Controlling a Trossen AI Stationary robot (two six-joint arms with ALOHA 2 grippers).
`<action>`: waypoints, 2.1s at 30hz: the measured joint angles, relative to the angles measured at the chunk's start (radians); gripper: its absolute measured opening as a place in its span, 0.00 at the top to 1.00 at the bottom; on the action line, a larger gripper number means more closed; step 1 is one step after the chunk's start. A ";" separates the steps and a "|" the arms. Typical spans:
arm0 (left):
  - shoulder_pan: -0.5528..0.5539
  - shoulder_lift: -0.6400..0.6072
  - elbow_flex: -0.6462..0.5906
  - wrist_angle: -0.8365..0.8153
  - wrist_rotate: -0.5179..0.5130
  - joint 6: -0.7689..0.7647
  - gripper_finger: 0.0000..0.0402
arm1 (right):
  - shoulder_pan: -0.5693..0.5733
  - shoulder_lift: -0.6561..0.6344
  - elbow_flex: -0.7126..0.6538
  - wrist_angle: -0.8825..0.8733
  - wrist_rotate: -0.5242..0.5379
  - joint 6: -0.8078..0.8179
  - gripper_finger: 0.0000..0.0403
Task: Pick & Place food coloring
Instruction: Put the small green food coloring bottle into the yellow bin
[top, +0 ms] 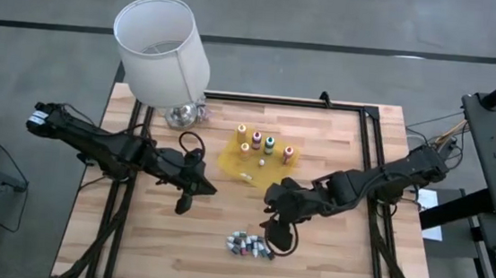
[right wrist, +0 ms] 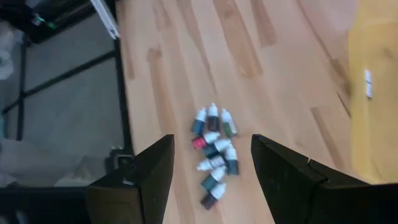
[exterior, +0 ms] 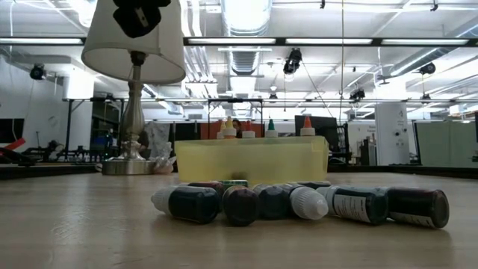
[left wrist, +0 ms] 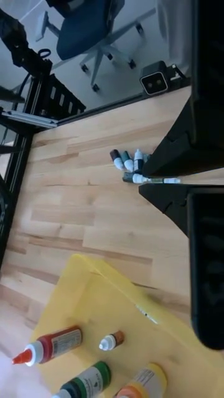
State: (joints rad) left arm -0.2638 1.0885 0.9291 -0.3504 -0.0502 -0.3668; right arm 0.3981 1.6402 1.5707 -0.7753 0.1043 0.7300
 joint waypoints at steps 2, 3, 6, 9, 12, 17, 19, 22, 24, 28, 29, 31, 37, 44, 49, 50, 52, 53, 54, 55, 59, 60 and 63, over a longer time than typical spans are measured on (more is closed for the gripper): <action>0.000 0.000 0.000 0.000 0.000 0.006 1.00 | 0.001 0.000 -0.005 0.009 0.000 0.000 0.49; 0.000 0.000 0.000 0.000 0.000 0.007 1.00 | 0.001 0.000 -0.006 0.009 0.000 0.000 0.49; 0.000 0.000 0.000 0.000 0.002 0.007 1.00 | -0.003 0.000 -0.012 0.013 0.001 0.002 0.49; 0.000 0.000 0.001 0.000 0.003 0.007 1.00 | -0.003 0.009 -0.026 0.028 0.003 0.003 0.49; 0.000 0.000 0.001 -0.001 0.003 0.007 1.00 | -0.003 0.038 -0.027 0.046 -0.001 -0.004 0.49; 0.000 0.001 0.001 0.002 0.003 0.008 1.00 | -0.007 0.116 -0.002 0.053 -0.008 -0.017 0.49; 0.000 0.001 0.001 0.001 0.003 0.007 1.00 | -0.007 0.135 0.012 0.056 -0.010 -0.038 0.49; 0.000 0.001 0.001 0.002 0.002 0.008 1.00 | -0.008 0.159 0.032 0.059 -0.033 -0.056 0.49; 0.000 0.001 0.001 0.002 0.002 0.008 1.00 | -0.008 0.175 0.037 0.054 -0.038 -0.057 0.49; 0.000 0.001 0.001 0.002 -0.001 0.008 1.00 | -0.009 0.188 0.039 0.053 -0.038 -0.054 0.49; 0.000 0.001 0.001 0.002 -0.001 0.007 1.00 | -0.009 0.188 0.039 0.051 -0.038 -0.054 0.49; 0.000 0.001 0.001 0.002 -0.001 -0.003 1.00 | -0.009 0.195 0.039 0.050 -0.050 -0.053 0.49; -0.001 0.001 0.000 -0.006 0.070 0.018 1.00 | -0.010 0.224 0.039 0.046 -0.083 -0.049 0.49; -0.001 -0.003 -0.035 -0.003 0.076 0.059 1.00 | -0.011 0.224 0.036 0.042 -0.079 -0.036 0.49; -0.001 -0.025 -0.113 0.080 0.099 0.046 1.00 | -0.011 0.237 0.036 0.041 -0.079 -0.027 0.49; 0.000 -0.034 -0.131 0.114 0.114 0.037 1.00 | -0.011 0.240 0.036 0.040 -0.079 -0.023 0.49; 0.000 -0.049 -0.159 0.187 0.140 0.032 1.00 | -0.011 0.246 0.035 0.039 -0.081 -0.020 0.49; 0.000 -0.059 -0.174 0.211 0.145 0.031 1.00 | -0.011 0.249 0.035 0.043 -0.084 -0.022 0.49; 0.000 -0.068 -0.189 0.226 0.145 0.031 1.00 | -0.012 0.253 0.036 0.047 -0.083 -0.023 0.49; -0.001 -0.078 -0.203 0.237 0.146 0.031 1.00 | -0.012 0.257 0.036 0.046 -0.084 -0.025 0.49; 0.000 -0.118 -0.243 0.253 0.145 0.026 1.00 | -0.016 0.290 0.037 0.047 -0.109 -0.030 0.49; 0.000 -0.126 -0.251 0.254 0.144 0.026 1.00 | -0.018 0.298 0.040 0.047 -0.118 -0.030 0.49; 0.000 -0.147 -0.277 0.256 0.141 0.028 1.00 | -0.024 0.323 0.042 0.049 -0.142 -0.030 0.49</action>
State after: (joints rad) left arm -0.2638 0.9412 0.6518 -0.0941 0.0905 -0.3390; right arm 0.3736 1.9631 1.6123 -0.7265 -0.0372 0.6995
